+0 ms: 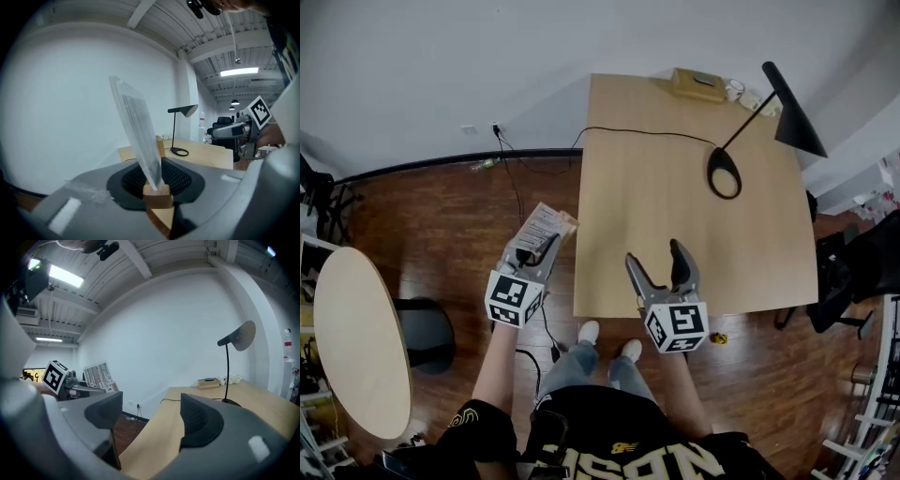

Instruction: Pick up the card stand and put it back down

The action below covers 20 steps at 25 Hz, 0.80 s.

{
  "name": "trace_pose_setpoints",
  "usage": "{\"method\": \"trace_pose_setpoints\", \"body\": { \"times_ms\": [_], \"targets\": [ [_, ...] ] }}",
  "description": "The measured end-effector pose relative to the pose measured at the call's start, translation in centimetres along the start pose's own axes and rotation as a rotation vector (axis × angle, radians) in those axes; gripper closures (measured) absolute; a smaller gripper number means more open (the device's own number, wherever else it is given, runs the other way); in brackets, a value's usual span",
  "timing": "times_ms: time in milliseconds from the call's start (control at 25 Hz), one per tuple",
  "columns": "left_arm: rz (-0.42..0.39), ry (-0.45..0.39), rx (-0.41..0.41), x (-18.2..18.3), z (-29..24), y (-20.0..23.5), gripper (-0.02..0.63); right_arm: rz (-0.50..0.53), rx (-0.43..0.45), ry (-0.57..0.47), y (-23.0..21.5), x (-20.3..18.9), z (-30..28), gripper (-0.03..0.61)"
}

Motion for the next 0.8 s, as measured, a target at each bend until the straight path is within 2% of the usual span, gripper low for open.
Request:
{"method": "trace_pose_setpoints", "body": {
  "times_ms": [360, 520, 800],
  "targets": [
    [-0.037, 0.091, -0.134, -4.0, -9.0, 3.3, 0.515, -0.021, -0.031, 0.065, -3.3, -3.5, -4.0, 0.187],
    [-0.064, 0.122, -0.169, -5.8, -13.5, 5.6, 0.515, -0.03, -0.041, 0.087, -5.2, -5.3, -6.1, 0.187],
    [-0.184, 0.175, -0.277, -8.6, -20.3, 6.3, 0.515, -0.047, -0.049, 0.108, -6.9, -8.3, -8.4, 0.187]
  ]
}}
Point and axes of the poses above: the fingertips, and each gripper's own axes: z backward along the fingers, y to its left, x out of its top, the point moved 1 cm from there along z, backward along the fingers, and after that the axes turned 3 degrees about x, right-handed, at the moved point
